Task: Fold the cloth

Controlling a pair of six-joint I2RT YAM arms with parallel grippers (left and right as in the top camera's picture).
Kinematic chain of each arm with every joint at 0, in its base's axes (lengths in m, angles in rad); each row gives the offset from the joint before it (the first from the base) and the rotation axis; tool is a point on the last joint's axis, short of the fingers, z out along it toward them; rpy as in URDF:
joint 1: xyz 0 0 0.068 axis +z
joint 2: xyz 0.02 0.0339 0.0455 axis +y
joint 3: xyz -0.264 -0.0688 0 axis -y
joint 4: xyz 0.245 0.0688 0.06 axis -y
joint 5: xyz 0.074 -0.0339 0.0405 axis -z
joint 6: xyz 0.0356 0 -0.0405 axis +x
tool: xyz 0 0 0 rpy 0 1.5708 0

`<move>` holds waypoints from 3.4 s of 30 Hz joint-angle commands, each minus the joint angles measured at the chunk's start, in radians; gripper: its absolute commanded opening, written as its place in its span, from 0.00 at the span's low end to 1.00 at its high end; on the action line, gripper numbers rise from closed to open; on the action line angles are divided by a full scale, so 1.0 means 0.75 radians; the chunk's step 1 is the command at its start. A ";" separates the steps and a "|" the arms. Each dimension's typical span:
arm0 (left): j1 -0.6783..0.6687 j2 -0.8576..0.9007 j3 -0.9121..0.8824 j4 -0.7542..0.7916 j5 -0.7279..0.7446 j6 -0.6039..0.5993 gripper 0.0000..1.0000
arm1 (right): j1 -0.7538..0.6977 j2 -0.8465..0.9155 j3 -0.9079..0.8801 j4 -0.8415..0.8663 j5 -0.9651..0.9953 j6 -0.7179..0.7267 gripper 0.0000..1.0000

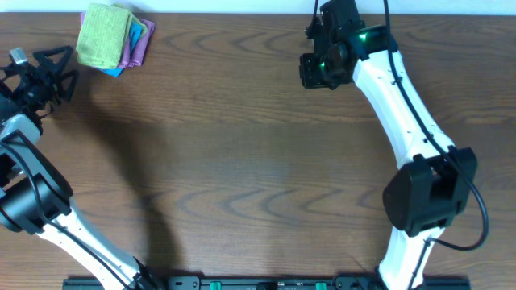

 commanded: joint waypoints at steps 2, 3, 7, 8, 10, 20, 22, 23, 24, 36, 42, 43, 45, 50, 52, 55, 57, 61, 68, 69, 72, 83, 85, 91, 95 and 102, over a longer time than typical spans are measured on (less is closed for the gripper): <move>-0.001 -0.177 0.028 0.002 0.095 0.163 0.96 | -0.003 -0.196 0.015 -0.041 0.135 -0.047 0.54; -0.004 -0.225 0.028 0.002 0.097 0.190 0.96 | -0.005 -0.240 0.015 -0.053 0.169 -0.048 0.63; -0.035 -0.429 0.028 -0.017 0.109 0.252 0.96 | -0.013 -0.410 0.015 -0.106 0.203 -0.109 0.78; -0.046 -0.471 0.028 -0.048 0.109 0.291 0.96 | -0.013 -0.441 0.015 -0.125 0.223 -0.118 0.81; -0.077 -0.557 0.028 -0.172 0.097 0.415 0.96 | -0.013 -0.503 0.015 -0.183 0.269 -0.135 0.88; -0.524 -0.970 0.028 -0.853 -0.217 0.997 0.96 | -0.013 -0.901 0.015 -0.540 0.299 -0.286 0.99; -0.656 -1.025 0.028 -0.880 -0.318 1.016 0.96 | -0.013 -0.985 0.015 -0.585 0.311 -0.291 0.99; -0.706 -1.042 0.028 -0.881 -0.351 1.015 0.96 | -0.013 -1.014 0.015 -0.597 0.330 -0.290 0.99; -0.744 -1.054 0.028 -0.881 -0.377 1.015 0.96 | -0.013 -1.036 0.015 -0.605 0.356 -0.289 0.99; -0.901 -1.071 0.028 -0.905 -0.381 1.015 0.96 | -0.013 -1.140 0.015 -0.616 0.359 -0.290 0.99; -0.901 -1.071 0.028 -0.905 -0.381 1.015 0.96 | -0.013 -1.140 0.015 -0.616 0.359 -0.290 0.99; -0.901 -1.071 0.028 -0.905 -0.381 1.015 0.96 | -0.013 -1.140 0.015 -0.616 0.359 -0.290 0.99; -0.902 -1.071 0.028 -0.906 -0.380 1.015 0.96 | -0.013 -1.140 0.015 -0.616 0.359 -0.290 0.99; -0.828 -1.126 0.028 -1.071 -0.627 1.222 0.96 | -0.013 -1.140 0.015 -0.616 0.360 -0.290 0.99; -0.826 -1.234 0.028 -1.243 -0.868 1.396 0.96 | -0.013 -1.140 0.015 -0.616 0.359 -0.290 0.99; -0.833 -1.433 0.011 -1.542 -1.258 1.482 0.95 | -0.013 -1.140 0.015 -0.617 0.360 -0.290 0.99; -0.832 -1.570 -0.083 -1.626 -1.386 1.529 0.95 | -0.013 -1.140 0.015 -0.616 0.359 -0.290 0.99; -0.782 -1.938 -0.513 -1.463 -1.463 1.528 0.95 | -0.013 -1.140 0.015 -0.616 0.359 -0.290 0.99; -0.758 -2.419 -1.141 -1.148 -1.452 1.468 0.95 | -0.013 -1.140 0.015 -0.616 0.359 -0.290 0.99; -0.758 -2.459 -1.195 -1.122 -1.452 1.457 0.95 | -0.013 -1.140 0.015 -0.616 0.360 -0.290 0.99; -0.761 -2.610 -1.408 -1.030 -1.444 1.399 0.95 | -0.013 -1.140 0.015 -0.616 0.360 -0.290 0.99; -0.769 -2.897 -1.770 -0.934 -1.392 1.301 0.95 | -0.013 -1.140 0.015 -0.616 0.359 -0.290 0.99; -0.769 -2.914 -1.801 -0.935 -1.397 1.301 0.95 | -0.013 -1.140 0.015 -0.616 0.359 -0.290 0.99; -0.770 -2.932 -1.841 -0.940 -1.467 1.268 0.96 | -0.013 -1.140 0.015 -0.616 0.360 -0.290 0.99; -0.776 -2.932 -1.840 -0.950 -1.505 1.268 0.95 | -0.013 -1.140 0.015 -0.616 0.359 -0.290 0.99; -0.776 -2.929 -1.839 -0.944 -1.496 1.268 0.95 | -0.013 -1.140 0.015 -0.616 0.359 -0.290 0.99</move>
